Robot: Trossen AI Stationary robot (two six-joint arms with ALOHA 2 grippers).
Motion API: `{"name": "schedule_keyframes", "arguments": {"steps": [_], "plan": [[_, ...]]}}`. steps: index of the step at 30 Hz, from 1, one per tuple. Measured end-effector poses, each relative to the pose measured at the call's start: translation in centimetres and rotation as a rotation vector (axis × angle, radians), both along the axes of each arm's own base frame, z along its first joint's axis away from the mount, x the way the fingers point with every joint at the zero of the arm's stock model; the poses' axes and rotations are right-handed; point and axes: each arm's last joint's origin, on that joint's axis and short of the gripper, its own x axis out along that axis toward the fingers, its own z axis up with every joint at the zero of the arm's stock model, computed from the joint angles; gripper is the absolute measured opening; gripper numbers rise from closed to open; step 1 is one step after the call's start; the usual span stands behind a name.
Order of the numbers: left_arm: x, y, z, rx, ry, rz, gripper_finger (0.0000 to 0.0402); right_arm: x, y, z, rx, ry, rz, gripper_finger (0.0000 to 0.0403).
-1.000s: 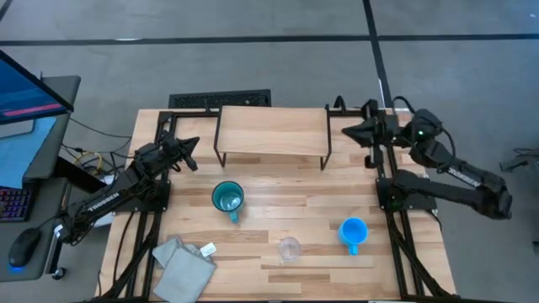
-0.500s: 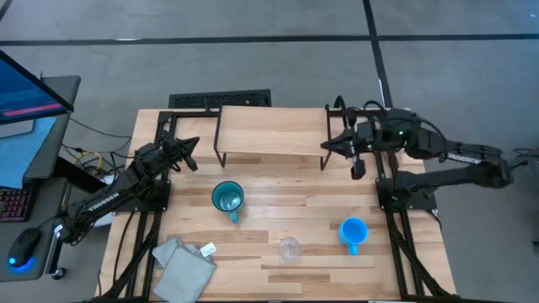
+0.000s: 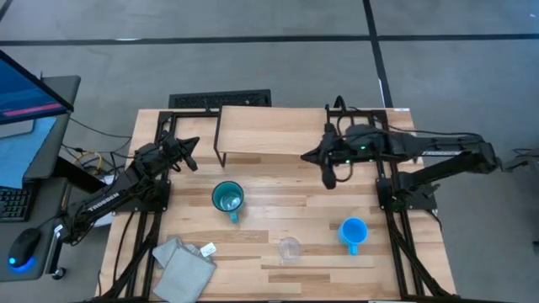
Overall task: Stack small to large cups/mugs on shelf
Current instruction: Put the dark blue mug on the shelf
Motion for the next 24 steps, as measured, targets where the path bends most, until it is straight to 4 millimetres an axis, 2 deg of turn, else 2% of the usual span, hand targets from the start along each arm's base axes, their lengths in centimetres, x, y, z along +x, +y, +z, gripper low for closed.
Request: {"name": "schedule_keyframes", "arguments": {"steps": [6,11,17,24], "plan": [[0.0,0.0,0.0,0.0,0.0,-0.001,0.0,2.4,0.0,-1.7,0.139,0.029,-0.061,0.0028],[0.0,0.0,0.0,0.0,0.0,-0.001,0.0,3.4,-0.3,-2.2,-0.049,0.023,0.017,0.003],[0.0,0.0,0.0,0.0,0.0,-0.002,0.0,3.2,-0.4,-2.0,-0.063,0.016,0.02,0.0032],[0.0,0.0,0.0,0.0,0.0,-0.002,0.0,2.2,-0.5,-0.8,-0.113,-0.034,0.033,0.0046]]}}
